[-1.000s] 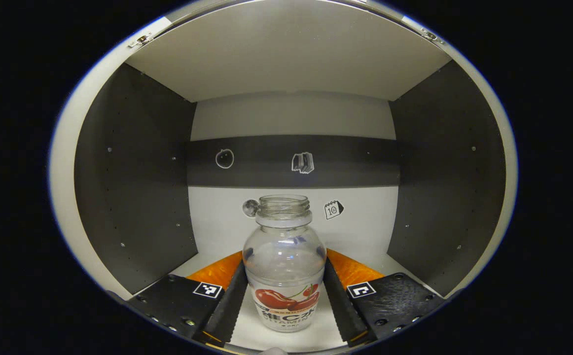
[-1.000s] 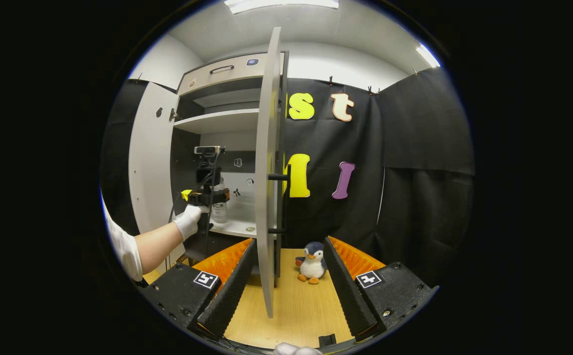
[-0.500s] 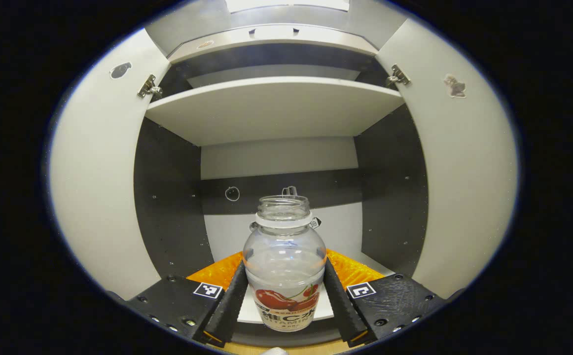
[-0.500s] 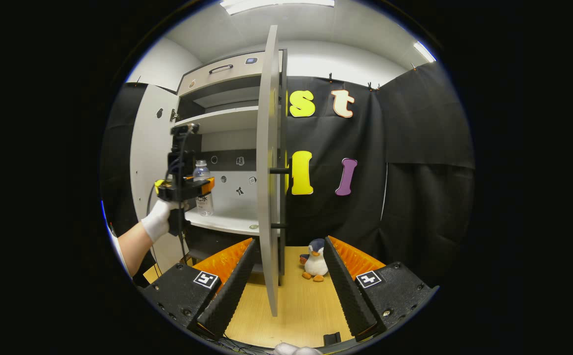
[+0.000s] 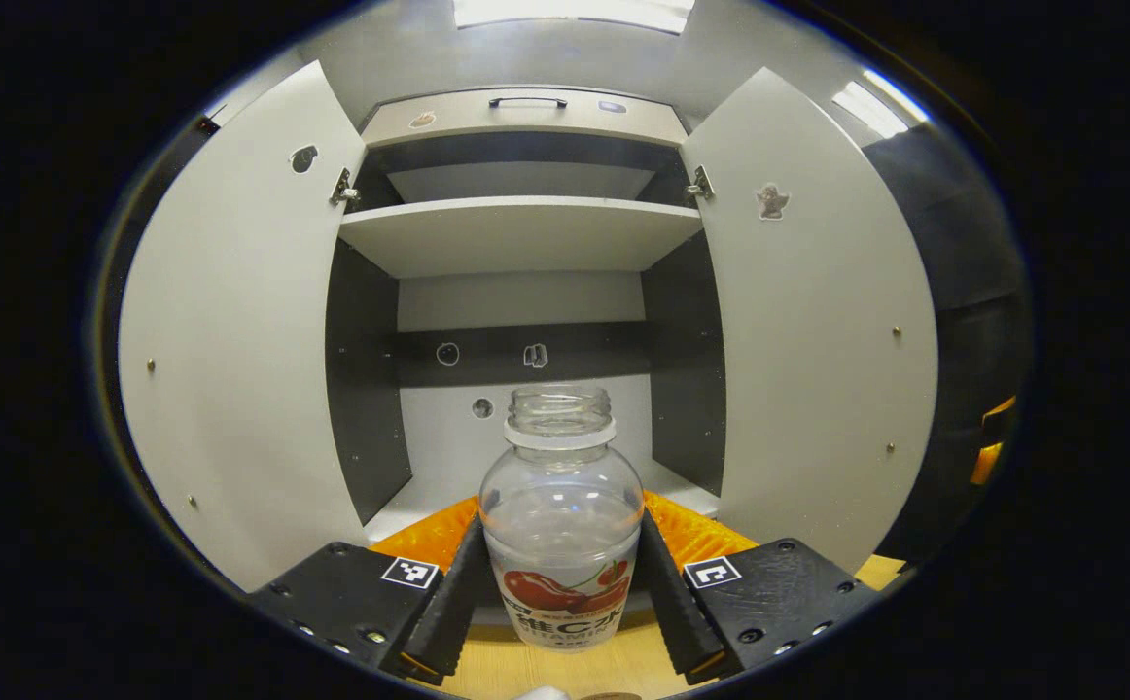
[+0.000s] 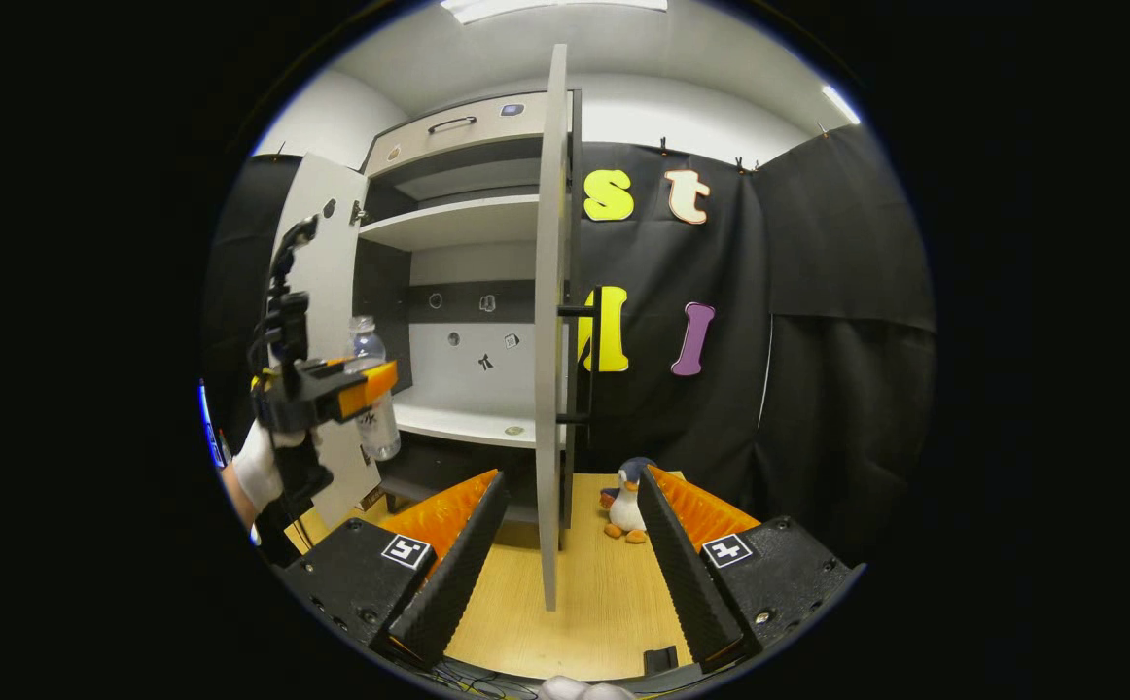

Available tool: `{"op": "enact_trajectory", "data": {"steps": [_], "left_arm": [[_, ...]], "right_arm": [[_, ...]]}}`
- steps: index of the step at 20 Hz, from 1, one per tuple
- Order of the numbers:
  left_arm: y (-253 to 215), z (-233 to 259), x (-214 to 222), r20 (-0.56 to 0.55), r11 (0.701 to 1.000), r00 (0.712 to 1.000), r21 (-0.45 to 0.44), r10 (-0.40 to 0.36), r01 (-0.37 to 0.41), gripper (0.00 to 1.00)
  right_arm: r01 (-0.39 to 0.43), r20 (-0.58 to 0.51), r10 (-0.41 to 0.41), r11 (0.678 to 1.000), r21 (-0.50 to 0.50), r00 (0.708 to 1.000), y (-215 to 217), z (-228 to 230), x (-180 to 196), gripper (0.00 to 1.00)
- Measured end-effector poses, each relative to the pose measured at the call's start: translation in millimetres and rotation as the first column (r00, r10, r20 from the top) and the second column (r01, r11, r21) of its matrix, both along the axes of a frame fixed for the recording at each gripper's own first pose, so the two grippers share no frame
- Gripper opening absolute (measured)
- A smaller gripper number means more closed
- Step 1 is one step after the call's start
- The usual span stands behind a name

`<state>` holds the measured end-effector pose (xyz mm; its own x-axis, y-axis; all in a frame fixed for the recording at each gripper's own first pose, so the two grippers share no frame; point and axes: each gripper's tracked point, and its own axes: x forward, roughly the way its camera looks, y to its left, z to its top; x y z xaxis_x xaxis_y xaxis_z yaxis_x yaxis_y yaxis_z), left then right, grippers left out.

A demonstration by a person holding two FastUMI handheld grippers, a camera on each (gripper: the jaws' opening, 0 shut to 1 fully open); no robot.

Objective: Grasp the bottle in the cabinet with the left hand and place it on the coaster, then close the right door with the right hand and the left door with the left hand.

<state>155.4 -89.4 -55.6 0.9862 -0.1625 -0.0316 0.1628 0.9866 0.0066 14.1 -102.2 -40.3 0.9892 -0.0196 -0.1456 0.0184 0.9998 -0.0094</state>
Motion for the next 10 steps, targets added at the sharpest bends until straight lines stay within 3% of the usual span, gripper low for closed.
{"op": "enact_trajectory", "data": {"steps": [5, 10], "left_arm": [[5.6, -58.1, -38.4, -0.037, 1.0, 0.999, 0.006, 0.004, -0.004, 0.73], [11.2, -134.5, -62.8, -0.12, 0.999, 0.992, 0.015, 0.032, -0.031, 0.76]], "right_arm": [[-0.011, -0.024, 0.01, 1.0, -0.023, 1.0, 7.1, -6.5, -7.9, 0.84], [-0.021, -0.052, 0.02, 1.0, -0.023, 0.998, 10.8, -11.9, -11.8, 0.84]]}}
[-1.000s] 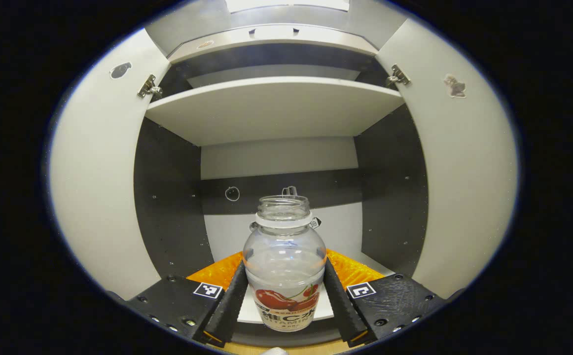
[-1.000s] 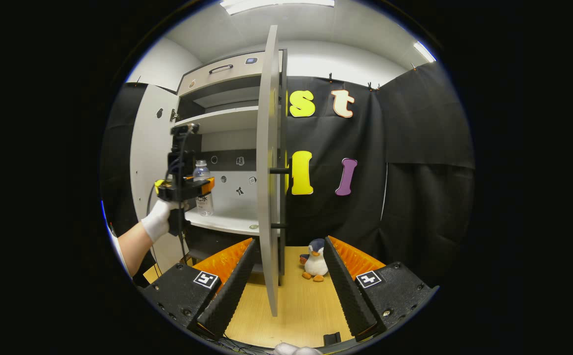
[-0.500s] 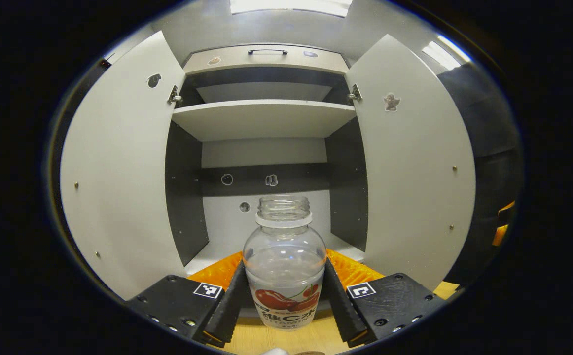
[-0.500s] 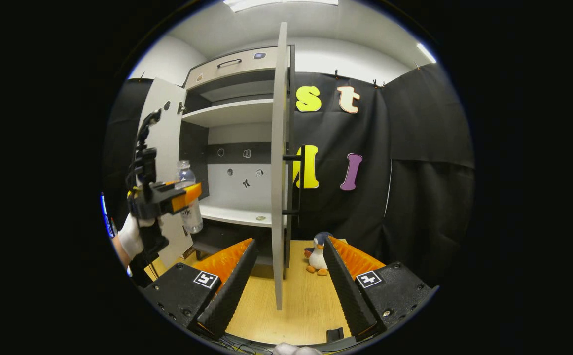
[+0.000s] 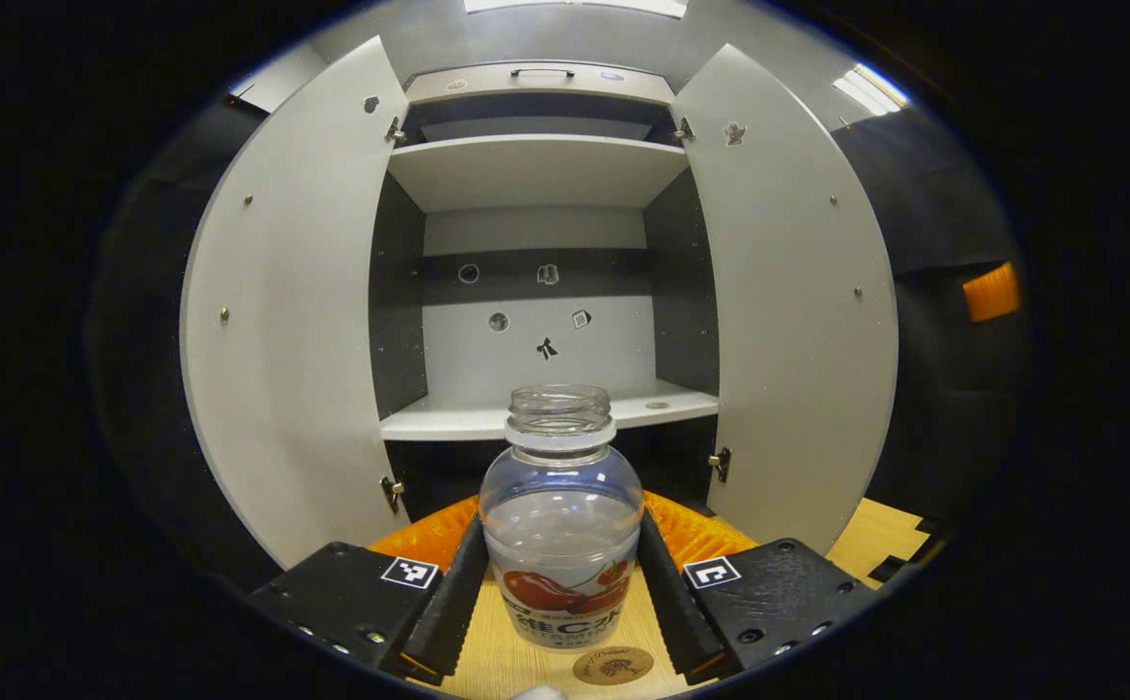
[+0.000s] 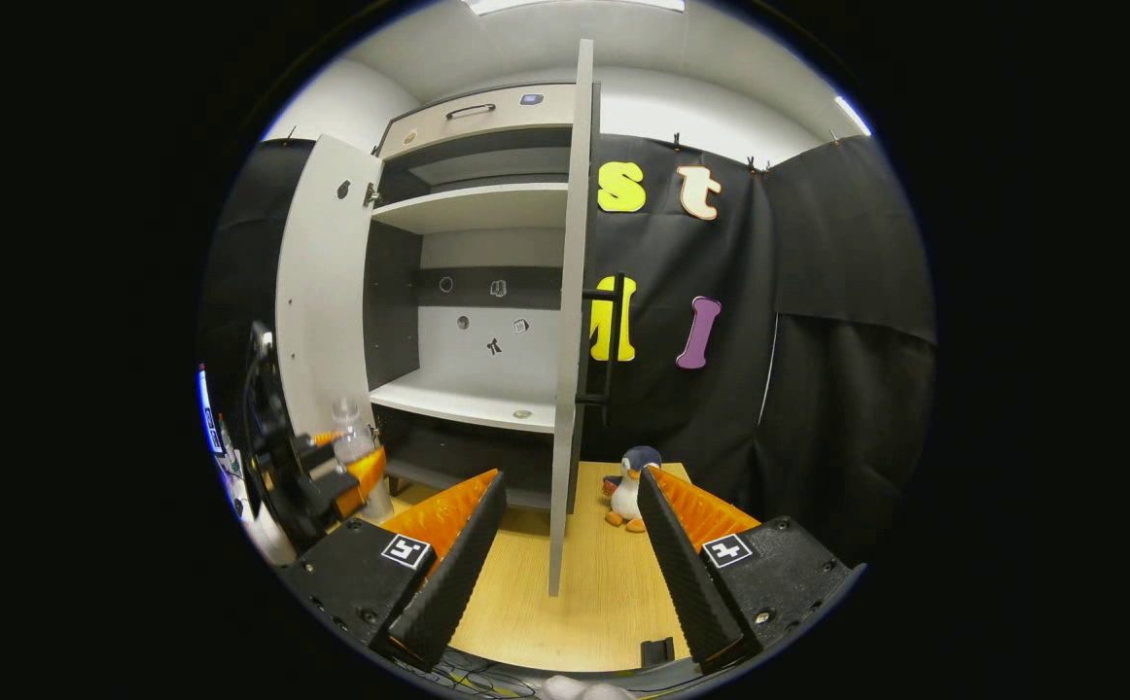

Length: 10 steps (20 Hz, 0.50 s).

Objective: Grasp the bottle in the cabinet with the left hand and place it on the coaster, then close the right door with the right hand and the left door with the left hand.

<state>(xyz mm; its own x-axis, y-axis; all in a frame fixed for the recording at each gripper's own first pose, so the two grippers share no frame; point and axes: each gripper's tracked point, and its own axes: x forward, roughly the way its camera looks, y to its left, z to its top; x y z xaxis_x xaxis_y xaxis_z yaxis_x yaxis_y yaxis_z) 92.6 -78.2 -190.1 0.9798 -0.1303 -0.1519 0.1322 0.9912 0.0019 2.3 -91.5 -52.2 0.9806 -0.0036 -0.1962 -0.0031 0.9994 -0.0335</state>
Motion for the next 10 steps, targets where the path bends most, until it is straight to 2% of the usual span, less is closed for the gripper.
{"op": "enact_trajectory", "data": {"steps": [3, 7, 10], "left_arm": [[-7.4, -44.9, -9.3, -0.042, 1.0, 0.999, -0.004, 0.0, 0.0, 0.77], [-23.6, -81.8, -14.3, -0.035, 0.999, 0.999, -0.031, -0.017, 0.016, 0.77], [-33.1, -108.6, -17.2, -0.048, 0.997, 0.999, -0.076, -0.022, 0.018, 0.77]], "right_arm": [[-0.011, -0.021, 0.011, 1.0, -0.018, 1.0, 1.3, -2.6, 0.8, 0.84], [-0.019, -0.052, 0.017, 0.999, -0.039, 0.998, 0.5, -11.4, 1.0, 0.84], [-0.03, -0.069, 0.027, 0.999, -0.045, 0.997, -2.4, -15.6, 3.9, 0.84]]}}
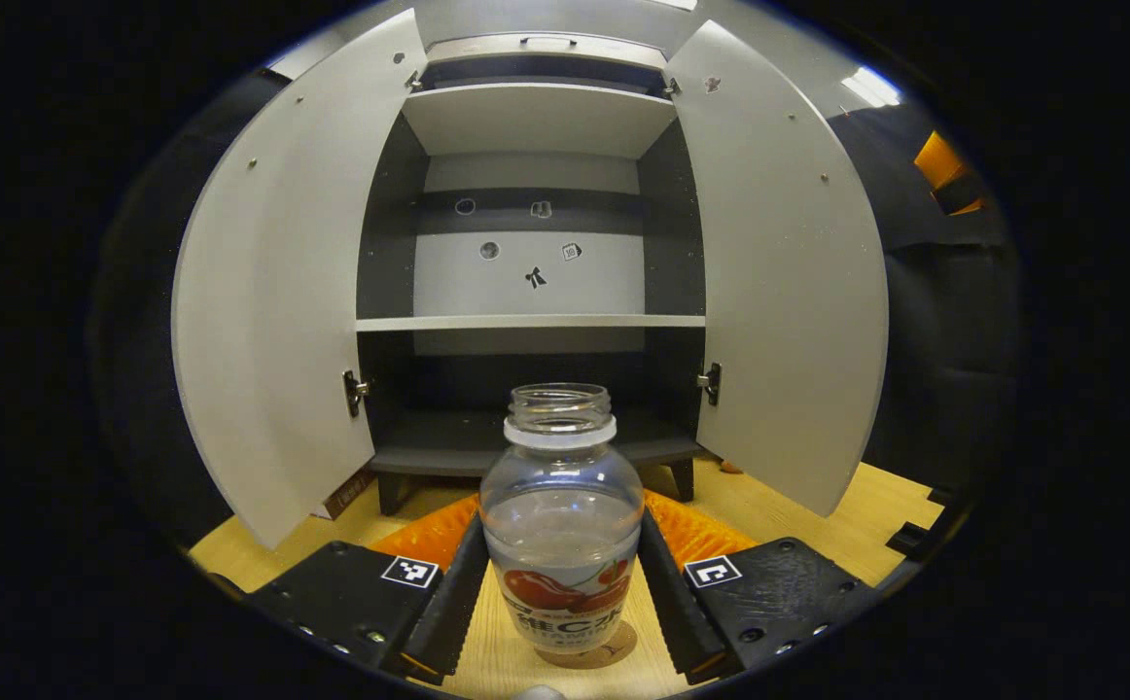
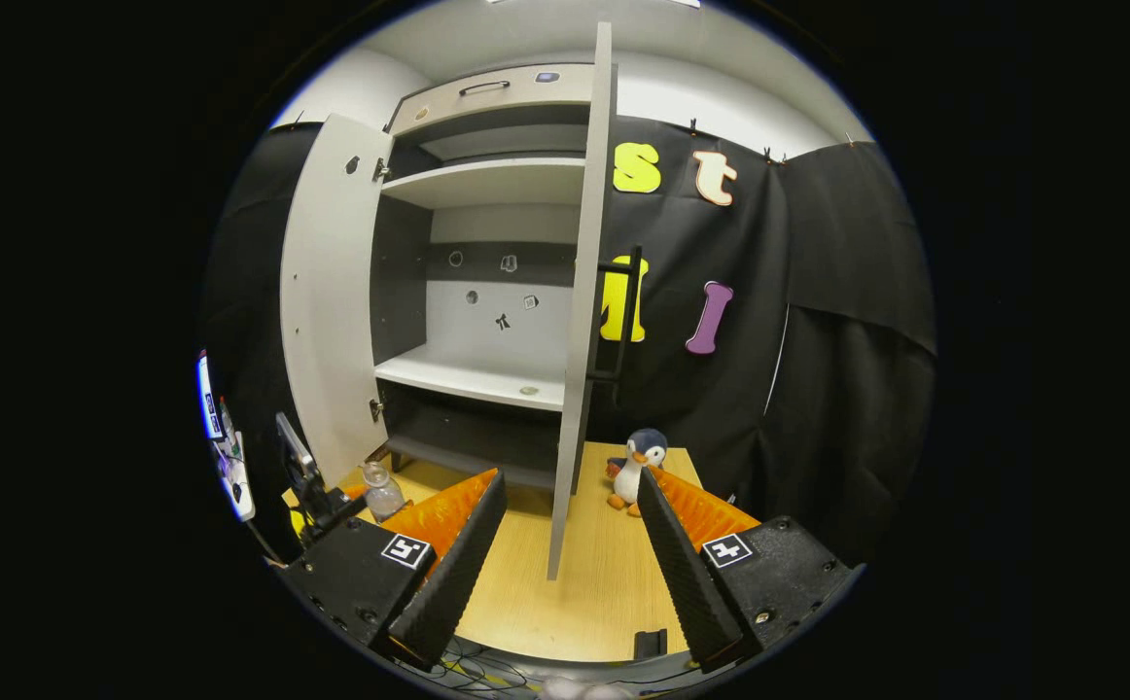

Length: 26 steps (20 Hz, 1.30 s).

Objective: Grasp the bottle in the cabinet with the left hand and place it on the coaster, then close the right door with the right hand and the left door with the left hand.

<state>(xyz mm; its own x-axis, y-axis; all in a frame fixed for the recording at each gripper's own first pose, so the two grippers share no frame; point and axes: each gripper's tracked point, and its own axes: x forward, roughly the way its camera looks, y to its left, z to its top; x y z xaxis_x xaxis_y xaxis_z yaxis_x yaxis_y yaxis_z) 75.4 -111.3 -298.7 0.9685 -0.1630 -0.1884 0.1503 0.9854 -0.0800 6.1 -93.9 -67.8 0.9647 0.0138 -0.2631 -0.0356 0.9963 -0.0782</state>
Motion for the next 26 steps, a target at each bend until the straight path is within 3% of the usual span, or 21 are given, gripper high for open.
{"op": "enact_trajectory", "data": {"steps": [5, 11, 20, 26], "left_arm": [[-6.6, -41.0, 1.1, -0.025, 0.999, 1.0, -0.043, 0.006, -0.007, 0.77], [-8.9, -63.5, 10.9, -0.013, 1.0, 1.0, -0.026, 0.014, -0.014, 0.77], [-18.1, -77.3, 12.1, 0.019, 0.999, 0.999, -0.006, -0.049, 0.049, 0.77], [-12.3, -72.3, 7.9, 0.008, 0.998, 0.999, 0.046, -0.052, 0.051, 0.92]], "right_arm": [[-0.017, -0.042, 0.017, 1.0, -0.018, 0.999, -7.6, -15.8, 8.3, 0.84], [-0.007, -0.071, 0.005, 0.999, -0.034, 0.997, -22.3, -33.5, 13.6, 0.84], [0.001, -0.107, -0.005, 0.999, -0.039, 0.994, -24.3, -53.8, 14.1, 0.84], [0.014, -0.1, -0.017, 1.0, -0.024, 0.995, -26.5, -50.4, 16.1, 0.84]]}}
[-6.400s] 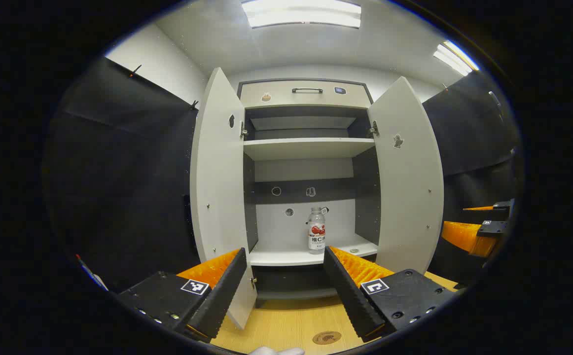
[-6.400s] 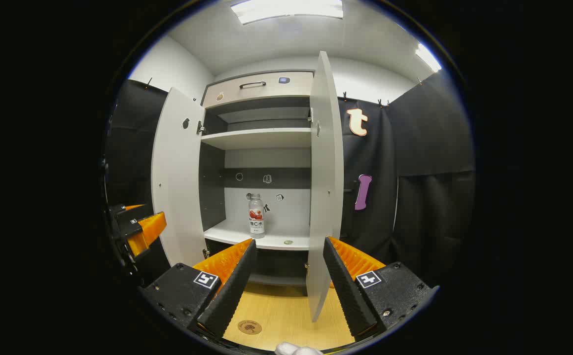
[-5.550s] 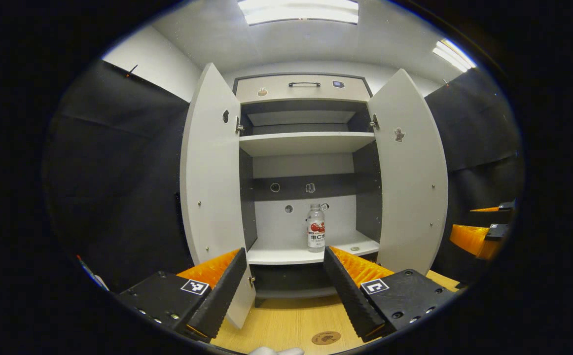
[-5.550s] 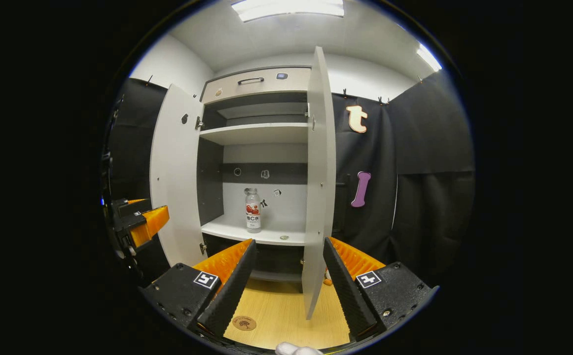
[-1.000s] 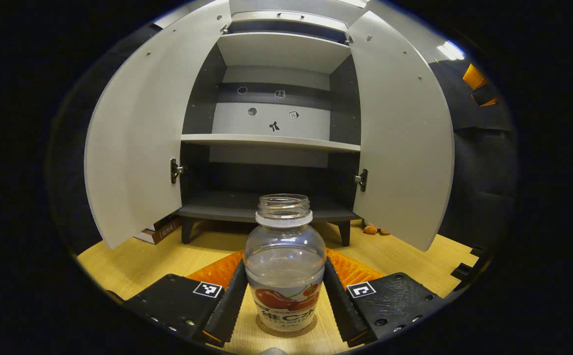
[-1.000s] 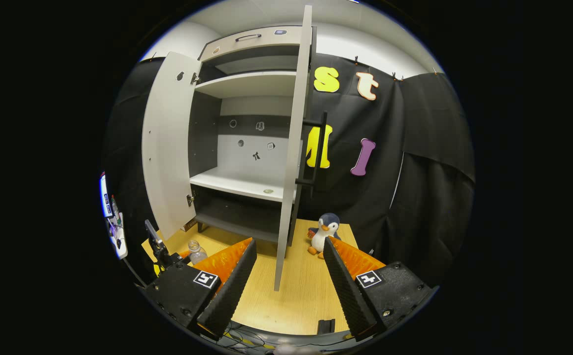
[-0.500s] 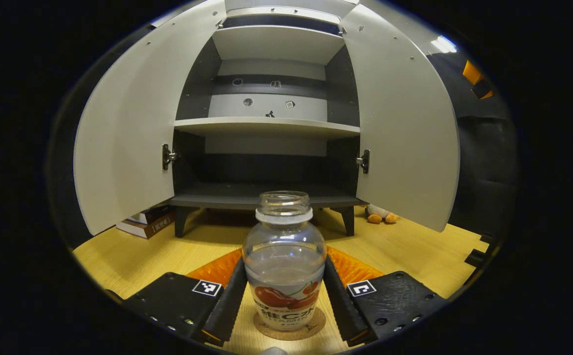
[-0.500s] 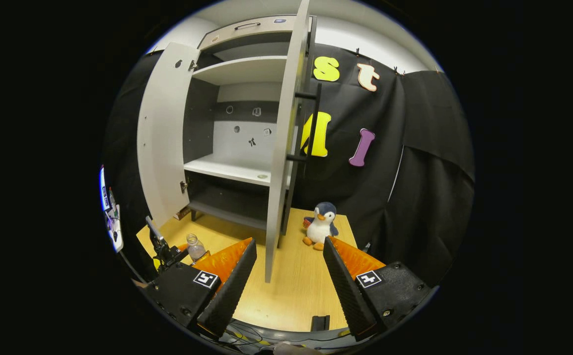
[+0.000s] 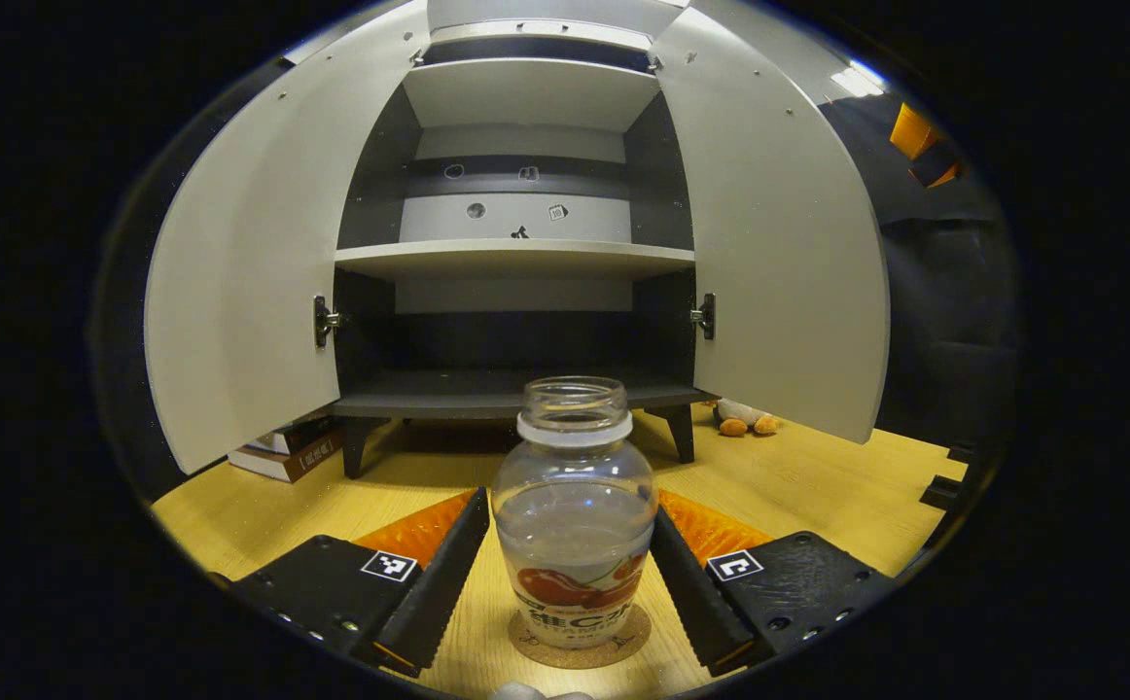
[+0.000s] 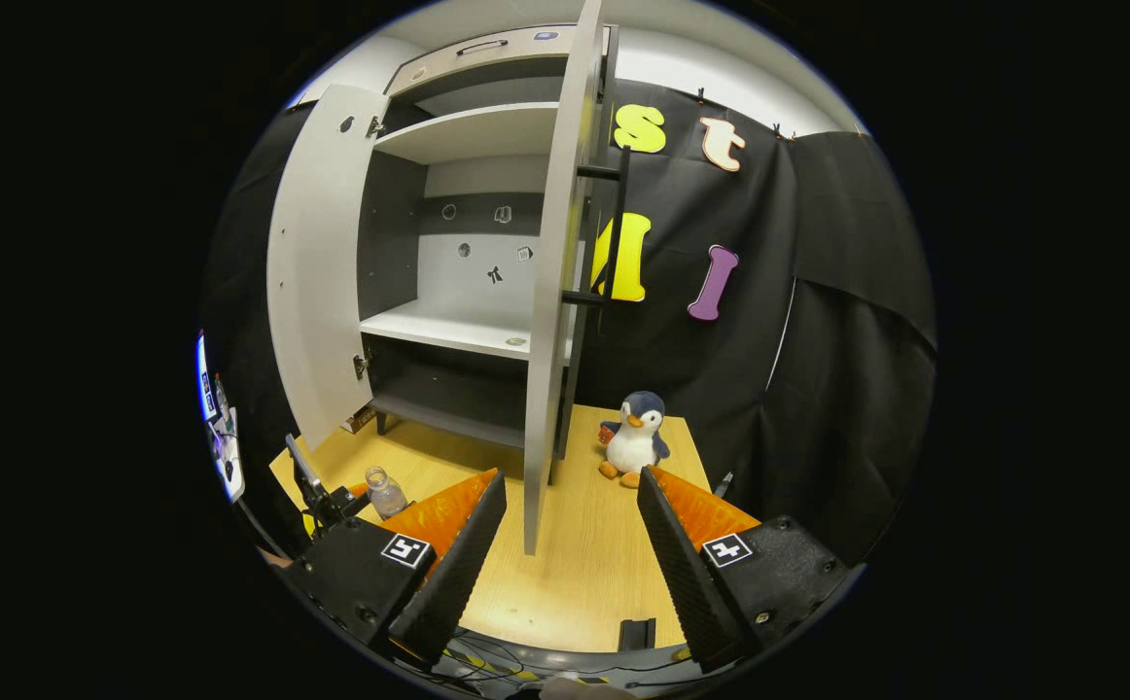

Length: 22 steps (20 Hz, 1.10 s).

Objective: Grasp the bottle in the cabinet with the left hand and place it on the coaster, then close the right door with the right hand and the left door with the left hand.

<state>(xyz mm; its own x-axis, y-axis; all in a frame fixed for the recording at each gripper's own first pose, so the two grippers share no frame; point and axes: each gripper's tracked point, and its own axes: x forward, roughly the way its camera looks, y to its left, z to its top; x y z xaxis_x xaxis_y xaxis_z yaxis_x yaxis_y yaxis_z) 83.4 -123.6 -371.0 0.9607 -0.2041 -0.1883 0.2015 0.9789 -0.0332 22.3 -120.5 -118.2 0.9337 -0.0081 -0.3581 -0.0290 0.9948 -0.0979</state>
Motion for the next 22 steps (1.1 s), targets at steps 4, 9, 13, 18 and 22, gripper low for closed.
{"op": "enact_trajectory", "data": {"steps": [4, 9, 13, 18, 22], "left_arm": [[2.9, 16.6, 6.4, 0.026, 1.0, 1.0, 0.023, 0.0, -0.001, 0.96], [-2.4, 65.4, 8.7, 0.06, 0.999, 0.998, -0.047, -0.018, 0.021, 0.95], [6.8, 120.6, 11.8, 0.077, 0.999, 0.997, -0.04, -0.016, 0.019, 0.95], [43.2, 183.1, 0.9, 0.014, 0.998, 0.998, -0.043, 0.053, -0.053, 0.95], [93.0, 240.9, -15.4, 0.05, 0.987, 0.986, -0.006, 0.159, -0.159, 0.95]], "right_arm": [[0.0, -0.001, 0.0, 1.0, 0.006, 1.0, 3.4, -0.7, -4.2, 0.84], [0.012, 0.01, -0.012, 1.0, 0.009, 1.0, 9.1, 5.5, -11.6, 0.84], [0.027, 0.057, -0.028, 0.999, 0.019, 0.998, 11.0, 18.2, -19.9, 0.84], [0.059, 0.113, -0.065, 0.997, 0.058, 0.991, 8.8, 27.0, -28.9, 0.84], [0.068, 0.148, -0.081, 0.994, 0.091, 0.986, 14.9, 32.1, -35.5, 0.84]]}}
